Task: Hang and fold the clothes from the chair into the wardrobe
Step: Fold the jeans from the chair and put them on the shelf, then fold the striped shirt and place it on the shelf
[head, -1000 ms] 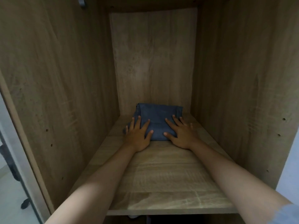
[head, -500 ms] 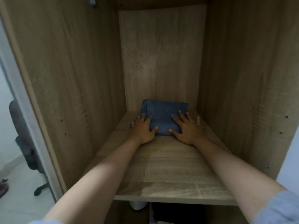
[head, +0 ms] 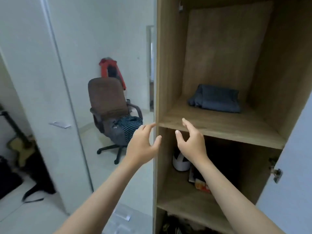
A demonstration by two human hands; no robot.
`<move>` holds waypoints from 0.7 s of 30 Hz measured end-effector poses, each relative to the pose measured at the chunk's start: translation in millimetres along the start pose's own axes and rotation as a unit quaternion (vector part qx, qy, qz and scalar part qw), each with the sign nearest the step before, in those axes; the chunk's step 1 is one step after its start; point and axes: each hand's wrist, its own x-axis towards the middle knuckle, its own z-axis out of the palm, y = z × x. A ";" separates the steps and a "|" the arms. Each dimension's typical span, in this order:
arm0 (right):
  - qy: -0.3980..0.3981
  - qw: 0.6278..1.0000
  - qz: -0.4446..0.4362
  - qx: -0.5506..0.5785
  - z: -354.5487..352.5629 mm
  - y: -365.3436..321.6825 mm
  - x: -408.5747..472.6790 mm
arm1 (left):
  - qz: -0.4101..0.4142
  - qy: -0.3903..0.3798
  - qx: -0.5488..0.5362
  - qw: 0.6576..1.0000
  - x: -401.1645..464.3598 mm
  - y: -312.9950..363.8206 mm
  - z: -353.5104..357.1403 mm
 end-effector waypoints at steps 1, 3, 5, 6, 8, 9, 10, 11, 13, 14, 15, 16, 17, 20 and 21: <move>-0.020 1.000 0.000 0.016 17.1 -17.7 -24.4 | -0.024 0.013 0.012 1.000 -27.5 -15.7 -21.7; -0.075 0.996 -0.004 0.053 54.3 -51.0 -68.7 | -0.080 0.037 0.037 0.995 -85.8 -44.7 -64.7; -0.147 0.985 -0.009 0.086 94.1 -88.0 -111.8 | -0.171 0.055 0.057 0.982 -148.3 -71.7 -107.2; -0.180 0.978 -0.011 0.100 113.6 -106.8 -133.5 | -0.216 0.068 0.061 0.972 -179.4 -83.9 -128.1; -0.238 0.962 -0.015 0.131 153.6 -143.8 -176.7 | -0.292 0.101 0.073 0.948 -241.4 -107.0 -168.8; -0.266 0.953 -0.022 0.144 173.7 -162.7 -197.9 | -0.328 0.120 0.077 0.934 -271.1 -117.8 -188.7; -0.296 0.942 -0.031 0.155 193.9 -181.7 -219.5 | -0.364 0.140 0.079 0.917 -300.0 -126.7 -208.2; -0.325 0.930 -0.041 0.166 213.3 -201.1 -241.3 | -0.399 0.160 0.081 0.899 -327.7 -134.6 -227.2; -0.384 0.902 -0.056 0.188 250.6 -237.0 -284.6 | -0.462 0.202 0.087 0.859 -379.9 -148.0 -262.2; -0.414 0.886 -0.063 0.198 268.0 -254.4 -306.8 | -0.486 0.227 0.091 0.839 -405.0 -153.8 -278.2; -0.443 0.870 -0.070 0.206 284.5 -270.2 -328.5 | -0.507 0.253 0.094 0.818 -429.0 -158.9 -292.9; -0.470 0.853 -0.080 0.213 300.2 -285.1 -349.1 | -0.526 0.279 0.095 0.798 -450.9 -163.7 -306.2; -0.495 0.836 -0.090 0.218 315.9 -299.4 -368.5 | -0.545 0.304 0.093 0.776 -471.0 -168.3 -318.6; -0.559 0.789 -0.114 0.230 363.2 -338.3 -417.3 | -0.583 0.367 0.092 0.719 -519.7 -188.5 -351.4; -0.575 0.775 -0.121 0.233 380.1 -350.3 -430.2 | -0.592 0.383 0.095 0.703 -532.1 -197.8 -361.2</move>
